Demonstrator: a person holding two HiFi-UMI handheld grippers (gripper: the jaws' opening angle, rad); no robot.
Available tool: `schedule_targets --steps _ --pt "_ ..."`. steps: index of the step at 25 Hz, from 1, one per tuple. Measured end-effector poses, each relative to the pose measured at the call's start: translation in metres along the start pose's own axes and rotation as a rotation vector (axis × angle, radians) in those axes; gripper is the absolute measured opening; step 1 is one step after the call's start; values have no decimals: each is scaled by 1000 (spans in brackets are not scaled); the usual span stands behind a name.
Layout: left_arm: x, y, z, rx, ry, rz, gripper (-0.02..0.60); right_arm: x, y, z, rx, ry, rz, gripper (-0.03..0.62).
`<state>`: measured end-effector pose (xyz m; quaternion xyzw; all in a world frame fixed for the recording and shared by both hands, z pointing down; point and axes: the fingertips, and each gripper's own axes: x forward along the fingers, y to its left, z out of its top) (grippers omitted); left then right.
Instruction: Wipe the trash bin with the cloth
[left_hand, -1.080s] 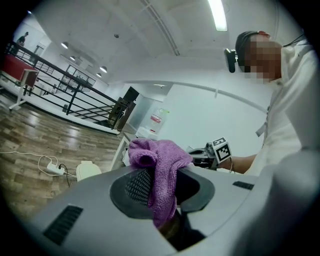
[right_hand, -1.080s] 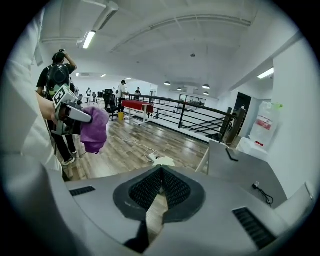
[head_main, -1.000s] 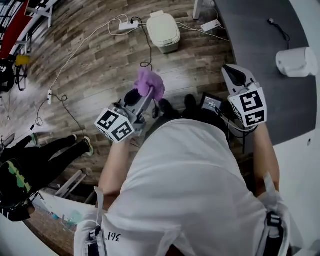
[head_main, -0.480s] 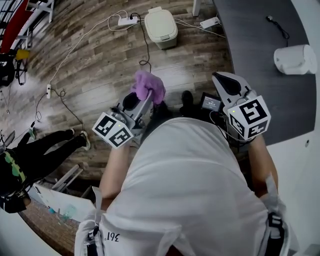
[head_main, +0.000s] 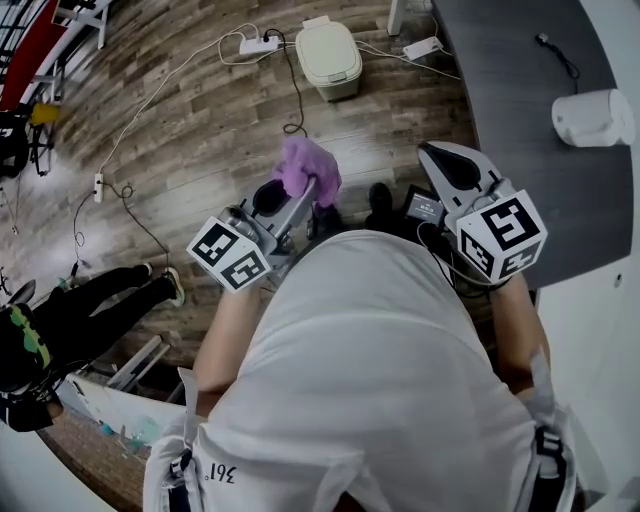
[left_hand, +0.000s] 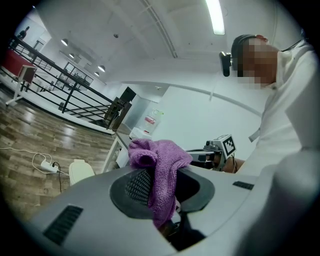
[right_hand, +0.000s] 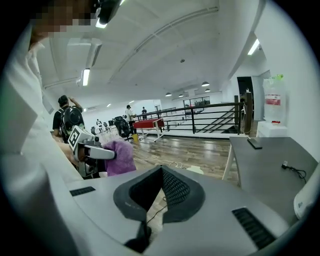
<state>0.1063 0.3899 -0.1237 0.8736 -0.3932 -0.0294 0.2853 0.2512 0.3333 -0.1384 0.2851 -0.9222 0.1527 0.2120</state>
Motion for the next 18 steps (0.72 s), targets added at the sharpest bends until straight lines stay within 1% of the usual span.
schedule_targets --steps 3,8,13,18 --pt "1 3 3 3 -1 -19 84 2 2 5 -27 0 -18 6" --pt "2 10 11 15 -6 -32 84 8 5 13 -38 -8 -30 6" --pt "3 11 -2 -2 9 -49 84 14 24 3 -38 13 14 6" --pt "1 12 1 -8 14 -54 84 17 39 6 -46 22 51 6"
